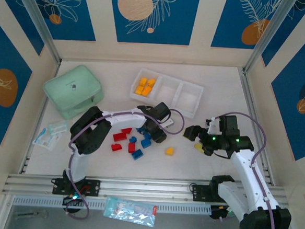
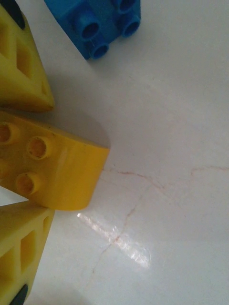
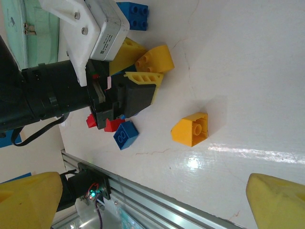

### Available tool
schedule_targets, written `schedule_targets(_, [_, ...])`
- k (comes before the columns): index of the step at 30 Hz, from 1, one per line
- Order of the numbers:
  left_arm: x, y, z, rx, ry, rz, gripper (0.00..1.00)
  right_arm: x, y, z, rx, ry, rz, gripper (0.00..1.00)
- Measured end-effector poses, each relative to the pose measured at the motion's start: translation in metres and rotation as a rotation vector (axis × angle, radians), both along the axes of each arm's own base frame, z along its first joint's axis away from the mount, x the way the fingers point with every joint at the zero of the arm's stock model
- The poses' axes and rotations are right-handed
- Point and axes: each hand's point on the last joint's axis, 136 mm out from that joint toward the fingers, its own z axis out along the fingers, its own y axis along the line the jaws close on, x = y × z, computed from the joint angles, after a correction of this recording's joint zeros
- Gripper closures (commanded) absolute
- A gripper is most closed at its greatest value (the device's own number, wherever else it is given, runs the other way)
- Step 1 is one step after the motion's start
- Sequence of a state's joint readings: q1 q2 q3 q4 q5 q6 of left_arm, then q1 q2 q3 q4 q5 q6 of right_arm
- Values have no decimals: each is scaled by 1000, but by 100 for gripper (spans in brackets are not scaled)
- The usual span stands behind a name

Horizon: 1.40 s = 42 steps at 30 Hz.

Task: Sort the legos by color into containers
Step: Pick up the lego from the center of the table, then place the lego in the container.

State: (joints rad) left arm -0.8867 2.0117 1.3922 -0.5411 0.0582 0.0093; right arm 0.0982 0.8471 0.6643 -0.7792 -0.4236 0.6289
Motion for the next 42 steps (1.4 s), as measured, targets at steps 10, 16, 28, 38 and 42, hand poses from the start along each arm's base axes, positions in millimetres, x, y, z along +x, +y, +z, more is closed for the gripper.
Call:
schedule_targets(10, [3, 1, 0, 6, -16, 13, 69, 2, -2, 0, -3, -6, -6, 1])
schedule_targets(16, [6, 1, 5, -1, -30, 21, 72, 3, -3, 9, -12, -22, 2, 1])
schedule_targets(28, [56, 27, 127, -196, -246, 239, 78, 24, 10, 41, -20, -108, 63, 1])
schedule_targets(38, [172, 75, 142, -265, -278, 611, 80, 64, 41, 44, -78, -171, 135, 1])
schedule_targets(42, [214, 83, 127, -272, -280, 704, 80, 77, 45, 40, -99, -175, 133, 1])
